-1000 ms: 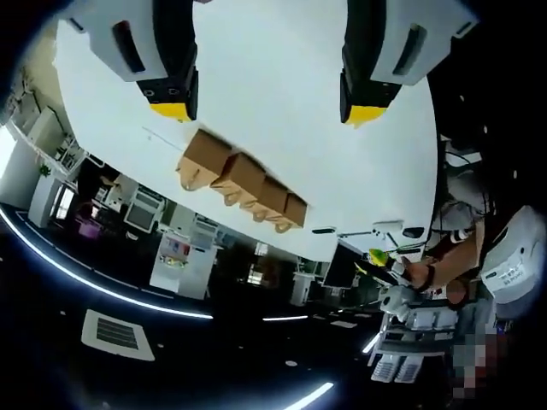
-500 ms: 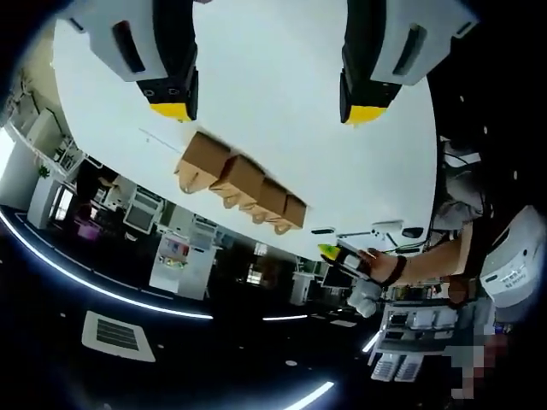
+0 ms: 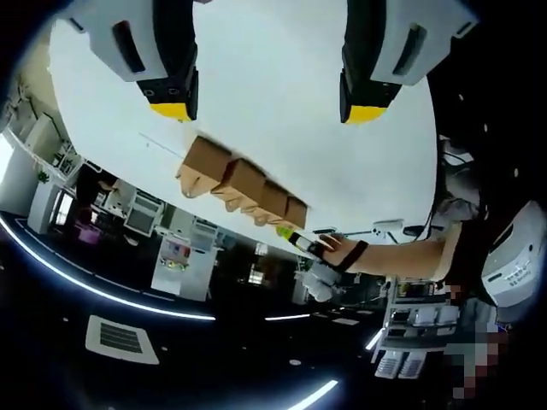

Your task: Pick up one paper box from the group, open the paper box, and remove the item inside

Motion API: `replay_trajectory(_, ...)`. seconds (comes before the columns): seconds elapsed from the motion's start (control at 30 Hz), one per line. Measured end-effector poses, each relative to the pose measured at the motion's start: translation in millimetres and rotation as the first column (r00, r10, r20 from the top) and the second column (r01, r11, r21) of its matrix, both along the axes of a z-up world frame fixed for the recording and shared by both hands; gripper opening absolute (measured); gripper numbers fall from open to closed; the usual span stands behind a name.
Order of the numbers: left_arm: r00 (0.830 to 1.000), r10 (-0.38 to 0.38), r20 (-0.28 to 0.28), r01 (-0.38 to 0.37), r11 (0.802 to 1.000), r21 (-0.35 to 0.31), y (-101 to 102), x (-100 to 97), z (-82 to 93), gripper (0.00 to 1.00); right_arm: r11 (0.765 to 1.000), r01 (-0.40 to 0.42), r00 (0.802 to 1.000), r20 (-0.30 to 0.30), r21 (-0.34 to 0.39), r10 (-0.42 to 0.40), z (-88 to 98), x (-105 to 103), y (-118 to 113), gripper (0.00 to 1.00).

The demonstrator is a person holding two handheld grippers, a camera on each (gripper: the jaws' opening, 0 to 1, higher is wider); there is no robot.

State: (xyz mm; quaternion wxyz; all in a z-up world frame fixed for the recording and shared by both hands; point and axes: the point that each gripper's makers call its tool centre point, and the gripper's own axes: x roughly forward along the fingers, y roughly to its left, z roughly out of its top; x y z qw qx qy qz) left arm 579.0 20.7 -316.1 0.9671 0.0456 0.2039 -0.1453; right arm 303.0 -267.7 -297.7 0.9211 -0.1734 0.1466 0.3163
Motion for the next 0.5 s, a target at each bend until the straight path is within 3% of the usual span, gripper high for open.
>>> replay_trajectory(0.33, 0.996, 0.089, 0.013, -0.089, 0.996, -0.008, -23.5, 32.0, -11.4, 0.43, 1.0, 0.008, 1.0, 0.014, 0.01, -0.009, 6.0, 4.9, -6.9, 0.67)
replay_trajectory(0.5, 0.99, 0.143, 0.017, -0.144, 0.989, 0.032, -18.9, 44.7, -20.7, 0.36, 1.0, 0.009, 1.0, 0.01, 0.013, -0.009, 3.2, 3.8, -9.7, 0.67)
